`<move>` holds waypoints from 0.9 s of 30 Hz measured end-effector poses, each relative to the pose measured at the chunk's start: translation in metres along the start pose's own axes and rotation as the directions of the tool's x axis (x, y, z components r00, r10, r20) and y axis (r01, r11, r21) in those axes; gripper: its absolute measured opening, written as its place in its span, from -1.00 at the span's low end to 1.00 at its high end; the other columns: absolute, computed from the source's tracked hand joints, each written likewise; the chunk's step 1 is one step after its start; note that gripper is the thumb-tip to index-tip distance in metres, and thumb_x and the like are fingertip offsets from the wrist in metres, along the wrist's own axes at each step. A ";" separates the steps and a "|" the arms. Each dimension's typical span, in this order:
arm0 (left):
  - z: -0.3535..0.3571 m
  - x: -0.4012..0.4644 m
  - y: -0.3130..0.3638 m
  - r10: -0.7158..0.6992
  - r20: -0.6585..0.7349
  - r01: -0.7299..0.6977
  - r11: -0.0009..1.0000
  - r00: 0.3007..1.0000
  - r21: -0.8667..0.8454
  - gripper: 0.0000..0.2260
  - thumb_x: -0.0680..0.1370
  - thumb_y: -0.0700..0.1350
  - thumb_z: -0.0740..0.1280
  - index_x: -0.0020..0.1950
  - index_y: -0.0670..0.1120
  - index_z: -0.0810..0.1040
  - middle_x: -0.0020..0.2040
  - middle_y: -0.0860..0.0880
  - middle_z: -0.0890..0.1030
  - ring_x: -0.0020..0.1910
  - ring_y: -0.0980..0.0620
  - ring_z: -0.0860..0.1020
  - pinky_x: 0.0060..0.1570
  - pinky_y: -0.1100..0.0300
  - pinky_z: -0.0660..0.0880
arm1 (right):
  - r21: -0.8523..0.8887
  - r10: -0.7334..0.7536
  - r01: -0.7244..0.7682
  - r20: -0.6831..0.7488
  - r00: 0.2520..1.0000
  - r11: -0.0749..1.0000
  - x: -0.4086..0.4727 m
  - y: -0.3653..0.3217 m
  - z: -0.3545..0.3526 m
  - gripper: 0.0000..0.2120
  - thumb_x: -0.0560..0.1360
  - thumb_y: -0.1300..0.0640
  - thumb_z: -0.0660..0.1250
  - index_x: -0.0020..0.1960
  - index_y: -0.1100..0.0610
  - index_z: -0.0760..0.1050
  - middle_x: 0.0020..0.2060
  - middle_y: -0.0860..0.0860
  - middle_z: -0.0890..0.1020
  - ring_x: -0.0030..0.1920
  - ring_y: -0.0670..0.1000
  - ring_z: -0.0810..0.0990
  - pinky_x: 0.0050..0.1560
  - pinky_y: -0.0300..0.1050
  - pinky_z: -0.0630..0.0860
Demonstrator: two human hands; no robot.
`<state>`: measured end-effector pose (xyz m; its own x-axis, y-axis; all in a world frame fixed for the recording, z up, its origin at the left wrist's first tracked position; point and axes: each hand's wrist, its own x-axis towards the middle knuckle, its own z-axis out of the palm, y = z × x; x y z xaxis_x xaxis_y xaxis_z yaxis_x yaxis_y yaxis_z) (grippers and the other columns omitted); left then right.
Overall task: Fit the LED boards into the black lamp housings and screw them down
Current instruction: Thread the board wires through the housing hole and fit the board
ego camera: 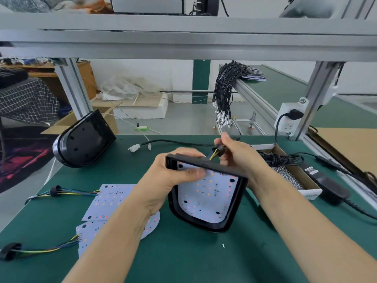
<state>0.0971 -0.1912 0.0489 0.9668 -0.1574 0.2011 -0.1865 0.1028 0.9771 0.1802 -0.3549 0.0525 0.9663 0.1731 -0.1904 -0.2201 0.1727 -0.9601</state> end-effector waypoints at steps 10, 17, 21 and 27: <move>-0.004 -0.009 0.004 0.030 0.182 -0.029 1.000 0.983 -0.003 -0.75 0.16 -0.15 0.49 -0.20 0.03 0.69 0.29 0.04 0.51 0.40 0.10 0.38 0.10 0.29 0.43 | 0.075 0.028 -0.053 0.306 0.952 0.996 -0.006 -0.001 -0.005 -0.78 0.37 0.03 0.37 -0.13 0.18 0.51 -0.44 -0.05 0.58 -0.52 -0.19 0.45 -0.57 -0.39 0.38; -0.003 -0.008 -0.002 0.054 0.165 -0.042 0.996 0.985 -0.076 -0.73 0.16 -0.18 0.48 -0.15 -0.10 0.68 0.39 -0.03 0.45 0.22 -0.11 0.51 0.12 0.13 0.46 | 0.163 0.030 -0.083 0.307 0.951 0.983 -0.007 0.011 0.001 -0.80 0.32 0.01 0.42 -0.27 0.06 0.42 -0.46 -0.10 0.44 -0.48 -0.17 0.29 -0.54 -0.37 0.21; -0.002 -0.004 -0.003 0.079 0.123 -0.063 0.990 0.989 -0.130 -0.75 0.16 -0.18 0.48 -0.18 -0.07 0.70 0.25 -0.03 0.50 0.21 -0.01 0.50 0.11 0.19 0.45 | 0.202 0.025 -0.095 0.321 0.947 0.975 -0.009 0.020 0.009 -0.79 0.34 -0.02 0.40 -0.22 0.10 0.48 -0.38 -0.05 0.49 -0.41 -0.10 0.36 -0.32 -0.28 0.30; 0.001 -0.001 -0.007 0.128 0.060 -0.112 0.967 0.990 -0.227 -0.72 0.15 -0.18 0.59 -0.17 -0.16 0.70 0.12 -0.16 0.59 0.16 -0.14 0.56 0.24 0.01 0.48 | 0.171 -0.021 -0.017 0.216 0.976 0.985 -0.016 0.018 0.016 -0.79 0.51 0.00 0.31 -0.20 0.12 0.44 -0.43 -0.04 0.43 -0.41 -0.09 0.33 -0.29 -0.25 0.27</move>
<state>0.0976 -0.1927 0.0420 0.9227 -0.2012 0.3288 -0.2491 0.3399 0.9069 0.1587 -0.3392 0.0418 0.9191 0.3747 -0.1219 -0.2559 0.3326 -0.9077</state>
